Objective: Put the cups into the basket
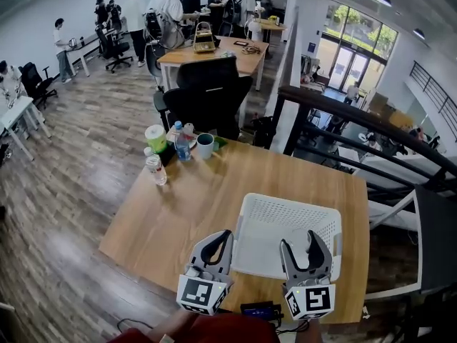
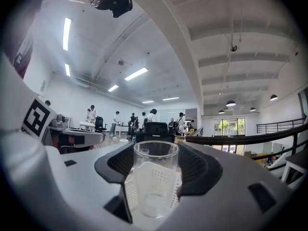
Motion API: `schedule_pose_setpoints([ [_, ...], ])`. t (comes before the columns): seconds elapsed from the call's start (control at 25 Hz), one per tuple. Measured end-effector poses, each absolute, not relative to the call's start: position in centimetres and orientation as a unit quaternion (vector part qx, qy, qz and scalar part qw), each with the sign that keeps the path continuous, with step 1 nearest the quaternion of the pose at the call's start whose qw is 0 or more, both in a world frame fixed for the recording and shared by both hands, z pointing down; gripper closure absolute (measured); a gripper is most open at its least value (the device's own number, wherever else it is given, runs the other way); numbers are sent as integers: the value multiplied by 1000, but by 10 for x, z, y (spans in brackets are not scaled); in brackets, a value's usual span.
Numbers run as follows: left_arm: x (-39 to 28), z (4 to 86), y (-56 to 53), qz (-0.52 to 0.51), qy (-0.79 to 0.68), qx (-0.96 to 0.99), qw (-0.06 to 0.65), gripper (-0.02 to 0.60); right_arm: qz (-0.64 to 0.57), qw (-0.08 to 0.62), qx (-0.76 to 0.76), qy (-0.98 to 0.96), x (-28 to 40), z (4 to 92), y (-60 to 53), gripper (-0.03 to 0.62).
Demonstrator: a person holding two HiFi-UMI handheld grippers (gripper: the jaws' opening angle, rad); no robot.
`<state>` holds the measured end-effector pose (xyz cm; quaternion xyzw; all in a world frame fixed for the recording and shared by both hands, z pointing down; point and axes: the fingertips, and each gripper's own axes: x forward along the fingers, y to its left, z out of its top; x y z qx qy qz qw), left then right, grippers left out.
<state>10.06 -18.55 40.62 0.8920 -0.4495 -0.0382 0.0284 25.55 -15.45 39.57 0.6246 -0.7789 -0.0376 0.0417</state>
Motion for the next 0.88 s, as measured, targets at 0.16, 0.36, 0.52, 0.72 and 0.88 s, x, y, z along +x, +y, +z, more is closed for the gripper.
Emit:
schedule_pose_setpoints([
  [0.16, 86, 404, -184, -45, -467, 883, 28, 575, -38, 67, 611, -788, 253, 397, -173, 318],
  [0.36, 75, 404, -181, -49, -481, 875, 30, 575, -33, 100, 595, -797, 255, 406, -199, 318],
  [0.52, 68, 404, -180, -52, -488, 871, 30, 575, -20, 136, 577, -805, 253, 425, -215, 318],
  [0.72, 59, 402, -179, -45, -500, 864, 32, 575, -7, 181, 556, -811, 250, 452, -231, 318],
  [0.88, 55, 403, -179, -43, -506, 861, 34, 575, -3, 216, 535, -817, 246, 471, -243, 318],
])
